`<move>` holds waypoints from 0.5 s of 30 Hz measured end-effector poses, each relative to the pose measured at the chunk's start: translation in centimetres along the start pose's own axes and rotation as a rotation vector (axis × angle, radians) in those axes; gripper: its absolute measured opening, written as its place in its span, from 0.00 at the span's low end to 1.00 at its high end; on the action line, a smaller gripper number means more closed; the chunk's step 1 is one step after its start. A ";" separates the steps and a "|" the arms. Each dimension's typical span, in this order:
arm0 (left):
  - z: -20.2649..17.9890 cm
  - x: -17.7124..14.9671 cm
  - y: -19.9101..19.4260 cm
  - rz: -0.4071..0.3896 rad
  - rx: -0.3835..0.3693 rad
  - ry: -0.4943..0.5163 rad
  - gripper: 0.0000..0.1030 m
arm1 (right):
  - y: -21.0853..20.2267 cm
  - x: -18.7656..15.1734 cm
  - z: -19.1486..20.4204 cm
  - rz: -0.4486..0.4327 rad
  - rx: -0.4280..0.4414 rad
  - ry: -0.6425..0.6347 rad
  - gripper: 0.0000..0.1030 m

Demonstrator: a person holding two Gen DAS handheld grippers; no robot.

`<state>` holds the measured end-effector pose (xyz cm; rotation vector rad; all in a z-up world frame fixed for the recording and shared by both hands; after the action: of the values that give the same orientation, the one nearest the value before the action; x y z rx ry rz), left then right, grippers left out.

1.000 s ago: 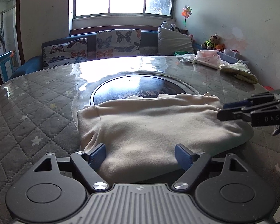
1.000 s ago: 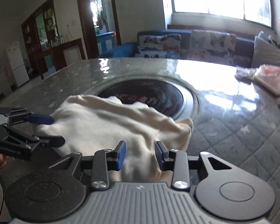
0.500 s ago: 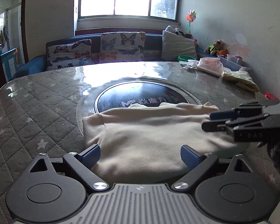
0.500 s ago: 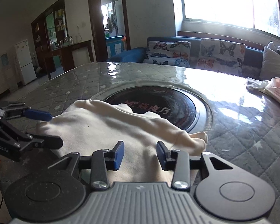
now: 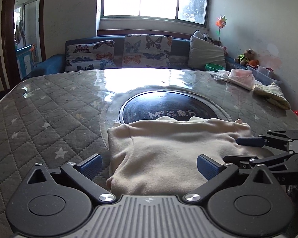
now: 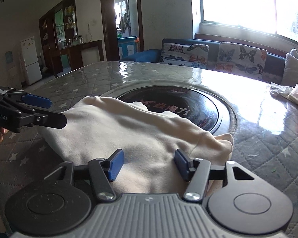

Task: Fold clothes

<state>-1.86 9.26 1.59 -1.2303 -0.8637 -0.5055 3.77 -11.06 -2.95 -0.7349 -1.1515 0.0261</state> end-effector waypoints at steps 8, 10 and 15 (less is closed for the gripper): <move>0.3 0.2 0.4 0.009 0.014 -0.036 1.00 | 0.1 -0.1 0.3 0.005 0.011 -0.012 0.71; 0.4 0.2 0.4 0.007 0.023 -0.046 1.00 | 0.2 -0.1 0.5 0.008 0.013 -0.017 0.74; 0.9 0.2 0.8 0.023 0.064 -0.055 1.00 | 0.4 -0.1 0.6 0.016 0.016 -0.021 0.80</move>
<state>-1.39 10.35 1.34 -1.1986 -0.9045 -0.4240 3.34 -10.52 -3.11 -0.7309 -1.1645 0.0564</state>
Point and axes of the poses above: each gripper's, at about its wrist camera, not at the fingertips, and y roughly the way its jaws point, z to its left, x to its top, the point moved 3 cm from there along y, roughly the way its jaws point, and after that the axes turned 14 degrees about x, right-handed, at the moved point
